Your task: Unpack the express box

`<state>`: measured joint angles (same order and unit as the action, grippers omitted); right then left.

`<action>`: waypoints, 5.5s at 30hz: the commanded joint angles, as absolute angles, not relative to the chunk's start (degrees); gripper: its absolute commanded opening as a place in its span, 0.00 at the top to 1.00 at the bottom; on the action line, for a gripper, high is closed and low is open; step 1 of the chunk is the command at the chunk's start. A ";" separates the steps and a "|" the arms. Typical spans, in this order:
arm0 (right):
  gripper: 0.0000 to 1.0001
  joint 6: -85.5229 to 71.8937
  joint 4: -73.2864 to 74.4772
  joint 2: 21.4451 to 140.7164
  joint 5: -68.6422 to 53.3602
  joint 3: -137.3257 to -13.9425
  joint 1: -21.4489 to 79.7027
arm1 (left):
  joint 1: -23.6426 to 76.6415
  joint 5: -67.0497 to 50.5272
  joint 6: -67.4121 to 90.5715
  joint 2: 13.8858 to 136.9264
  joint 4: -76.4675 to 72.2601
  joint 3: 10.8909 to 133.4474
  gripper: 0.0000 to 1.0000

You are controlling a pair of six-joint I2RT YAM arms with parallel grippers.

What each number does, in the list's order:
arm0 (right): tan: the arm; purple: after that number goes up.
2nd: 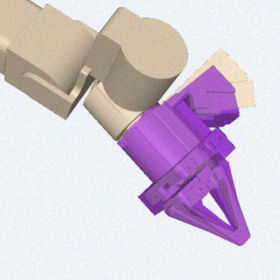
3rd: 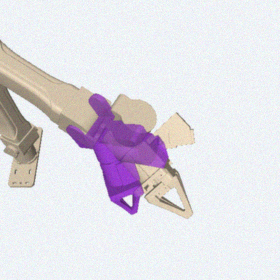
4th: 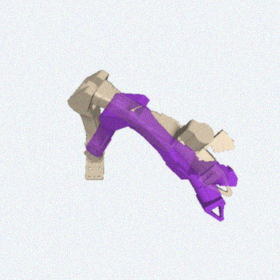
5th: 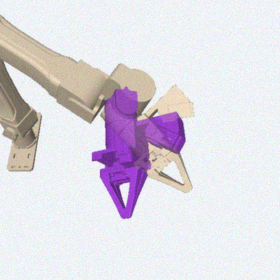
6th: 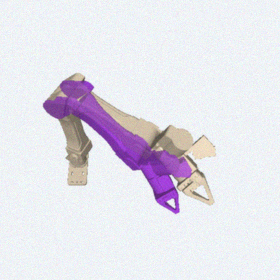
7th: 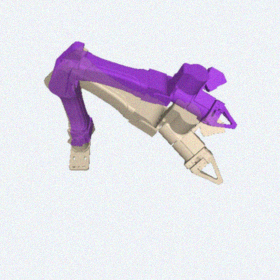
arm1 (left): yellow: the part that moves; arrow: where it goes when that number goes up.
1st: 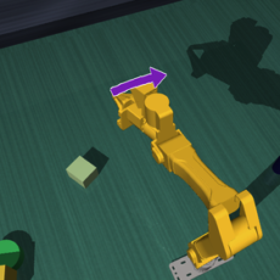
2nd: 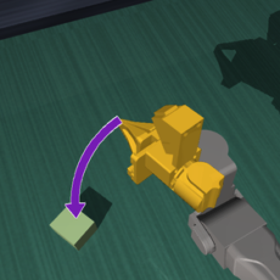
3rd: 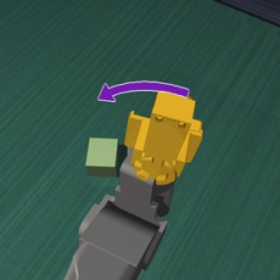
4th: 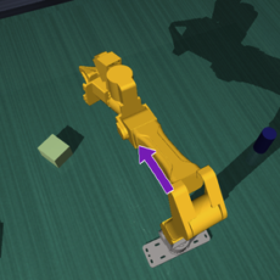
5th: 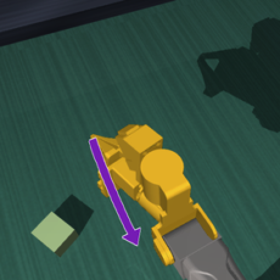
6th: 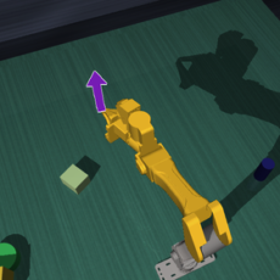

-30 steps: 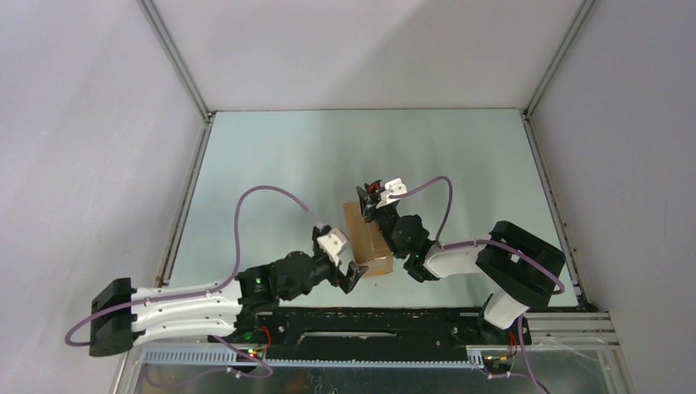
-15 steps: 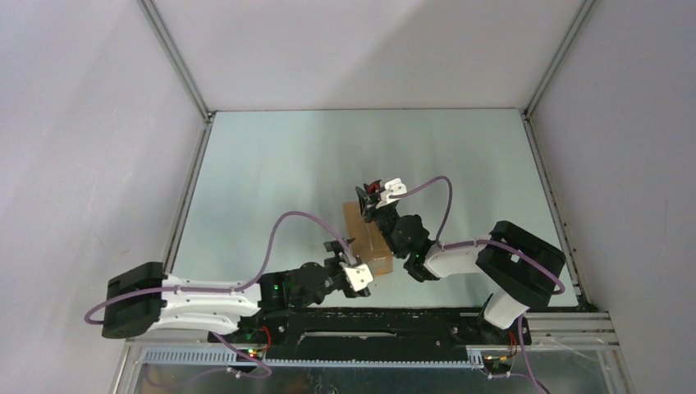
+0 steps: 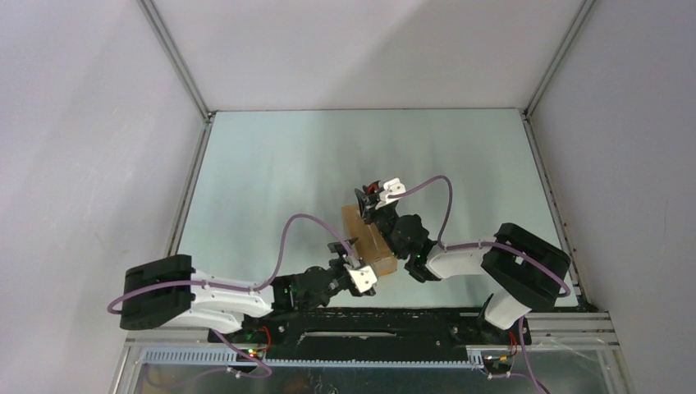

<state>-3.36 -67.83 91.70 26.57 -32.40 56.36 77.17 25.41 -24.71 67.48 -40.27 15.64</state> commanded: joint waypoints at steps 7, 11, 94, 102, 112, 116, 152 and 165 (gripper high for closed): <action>1.00 -5.71 -58.24 89.76 27.78 -32.39 59.47 | 75.17 29.83 -11.47 69.44 -54.22 13.30 0.02; 1.00 -5.76 -57.27 89.45 28.12 -32.34 59.58 | 74.00 29.89 -8.35 68.61 -54.53 12.82 0.02; 1.00 -9.68 -28.64 77.30 28.84 -33.17 61.15 | 70.77 35.39 -6.96 75.06 -54.16 16.36 0.00; 1.00 -9.52 -21.62 72.62 27.99 -36.11 61.08 | 70.58 37.51 -5.36 75.37 -52.17 17.24 0.01; 1.00 -11.53 -19.25 75.14 27.79 -36.60 60.78 | 70.66 34.65 -4.77 72.87 -52.61 15.50 0.01; 1.00 -11.58 -18.90 75.44 27.62 -37.26 60.81 | 70.62 35.54 -4.38 73.24 -51.17 16.29 0.01; 1.00 -16.87 -8.69 70.72 27.69 -39.11 64.26 | 69.34 43.92 2.22 68.96 -41.34 20.66 0.01; 1.00 -17.85 -7.83 72.26 27.55 -39.47 64.61 | 67.35 48.01 8.63 68.70 -35.94 22.57 0.01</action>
<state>-15.66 -14.63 71.85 31.75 -38.65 62.15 72.55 31.90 7.05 70.04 -37.74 19.66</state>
